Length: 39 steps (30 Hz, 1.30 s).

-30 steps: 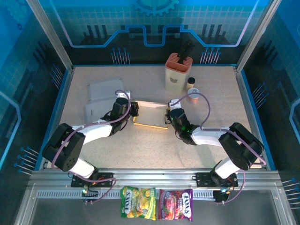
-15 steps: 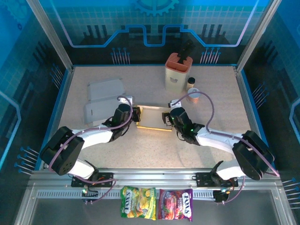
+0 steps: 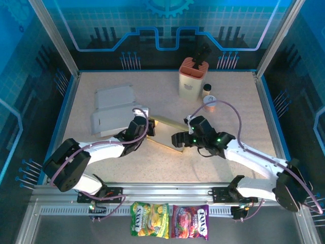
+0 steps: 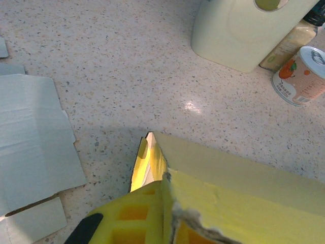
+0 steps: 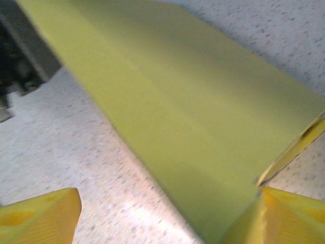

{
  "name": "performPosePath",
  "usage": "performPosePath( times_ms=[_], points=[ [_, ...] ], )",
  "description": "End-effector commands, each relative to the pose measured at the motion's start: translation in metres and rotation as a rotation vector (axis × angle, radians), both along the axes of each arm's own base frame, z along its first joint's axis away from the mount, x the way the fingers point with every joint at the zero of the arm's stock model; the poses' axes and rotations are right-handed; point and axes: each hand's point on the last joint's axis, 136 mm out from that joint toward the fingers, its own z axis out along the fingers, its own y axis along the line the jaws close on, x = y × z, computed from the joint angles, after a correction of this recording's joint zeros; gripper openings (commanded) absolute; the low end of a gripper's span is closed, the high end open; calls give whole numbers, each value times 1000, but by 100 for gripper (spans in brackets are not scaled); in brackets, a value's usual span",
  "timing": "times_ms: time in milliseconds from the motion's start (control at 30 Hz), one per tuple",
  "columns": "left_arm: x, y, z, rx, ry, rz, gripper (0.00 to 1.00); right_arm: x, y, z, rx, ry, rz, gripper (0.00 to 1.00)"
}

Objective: Fold the paper box

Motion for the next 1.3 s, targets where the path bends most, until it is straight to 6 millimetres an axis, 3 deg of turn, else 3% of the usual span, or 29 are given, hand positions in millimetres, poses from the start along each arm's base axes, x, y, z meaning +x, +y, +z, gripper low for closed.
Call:
performPosePath(
  times_ms=[0,133,233,367,500,633,733,867,1033,1267],
  points=[
    [-3,-2,2,31,10,-6,0,-26,-2,7,46,106,50,89],
    [-3,-4,2,35,8,-3,0,-35,-8,6,36,160,52,90],
    [-4,-5,0,38,11,-1,0,-40,-6,20,86,171,54,90],
    [-6,-5,-1,39,11,2,0,-38,-10,54,177,147,-19,85],
    [-7,-5,1,42,6,3,0,-26,-24,111,227,98,-145,80],
    [-8,-6,0,40,7,3,0,-7,-46,134,239,115,-299,72],
    [-8,-8,1,38,6,0,0,14,-69,118,263,251,-443,66],
    [-8,-9,2,36,1,-2,0,36,-79,80,300,439,-526,59],
    [-9,-10,4,30,0,-6,0,50,-67,56,281,601,-515,59],
    [-11,-12,4,27,1,-9,0,48,-50,14,227,729,-489,56]
  ],
)
